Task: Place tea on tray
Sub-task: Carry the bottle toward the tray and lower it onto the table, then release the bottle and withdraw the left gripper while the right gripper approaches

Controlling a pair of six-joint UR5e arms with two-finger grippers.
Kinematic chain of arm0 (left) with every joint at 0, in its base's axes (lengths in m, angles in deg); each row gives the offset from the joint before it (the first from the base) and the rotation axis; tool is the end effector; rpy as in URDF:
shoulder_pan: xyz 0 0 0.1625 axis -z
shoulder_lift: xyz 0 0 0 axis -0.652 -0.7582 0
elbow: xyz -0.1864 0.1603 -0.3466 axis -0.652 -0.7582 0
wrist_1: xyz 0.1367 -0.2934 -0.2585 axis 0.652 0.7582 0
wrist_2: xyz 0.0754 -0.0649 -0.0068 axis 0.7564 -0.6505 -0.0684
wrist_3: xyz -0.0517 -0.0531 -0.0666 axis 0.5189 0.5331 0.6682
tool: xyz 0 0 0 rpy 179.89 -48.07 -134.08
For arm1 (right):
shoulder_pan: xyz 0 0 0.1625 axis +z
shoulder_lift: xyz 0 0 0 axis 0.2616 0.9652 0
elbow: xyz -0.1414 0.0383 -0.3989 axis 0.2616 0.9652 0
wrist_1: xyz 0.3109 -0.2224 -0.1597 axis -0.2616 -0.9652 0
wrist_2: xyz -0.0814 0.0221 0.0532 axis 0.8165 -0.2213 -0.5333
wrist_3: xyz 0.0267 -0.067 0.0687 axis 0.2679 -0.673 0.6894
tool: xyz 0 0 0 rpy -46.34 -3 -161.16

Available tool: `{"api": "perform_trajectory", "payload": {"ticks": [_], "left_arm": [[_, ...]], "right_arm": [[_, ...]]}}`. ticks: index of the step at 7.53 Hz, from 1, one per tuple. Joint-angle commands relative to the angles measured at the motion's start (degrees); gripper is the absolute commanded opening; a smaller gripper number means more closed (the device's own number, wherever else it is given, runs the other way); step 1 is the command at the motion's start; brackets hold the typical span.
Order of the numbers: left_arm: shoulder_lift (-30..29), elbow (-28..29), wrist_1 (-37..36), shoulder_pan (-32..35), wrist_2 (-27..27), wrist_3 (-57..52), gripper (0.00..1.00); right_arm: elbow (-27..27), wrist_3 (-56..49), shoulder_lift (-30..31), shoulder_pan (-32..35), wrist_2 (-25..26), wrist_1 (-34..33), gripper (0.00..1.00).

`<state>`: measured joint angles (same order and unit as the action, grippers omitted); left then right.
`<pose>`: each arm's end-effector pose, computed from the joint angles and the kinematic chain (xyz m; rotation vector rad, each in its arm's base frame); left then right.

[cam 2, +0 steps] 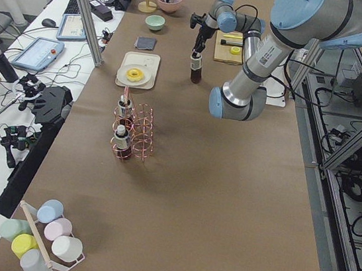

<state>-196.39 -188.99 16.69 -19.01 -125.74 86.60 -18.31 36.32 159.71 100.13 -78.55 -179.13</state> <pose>0.5320 -0.3669 0.0628 0.3107 0.7491 -0.2603 0.0220 -0.4925 0.5483 0.1562 -0.7482 -0.3041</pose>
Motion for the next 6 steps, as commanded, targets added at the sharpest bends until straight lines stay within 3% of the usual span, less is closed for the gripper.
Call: {"api": "perform_trajectory", "payload": {"ticks": [1,3,6], "left_arm": [[0.06,-1.21,-0.21,0.20,-0.33,-0.48,0.90],[5.82,-8.12,-0.21,2.65,-1.99,-4.76,0.90],[15.31,-15.42,0.40,12.65,-13.76,-13.27,0.90]], "right_arm": [[-3.10,4.05,-0.49,-1.37,-1.67,-0.04,1.00],[-10.37,21.20,-1.98,-8.37,-2.57,-0.13,0.99],[-21.90,49.96,-9.51,-21.72,-1.61,-0.57,0.98]]}}
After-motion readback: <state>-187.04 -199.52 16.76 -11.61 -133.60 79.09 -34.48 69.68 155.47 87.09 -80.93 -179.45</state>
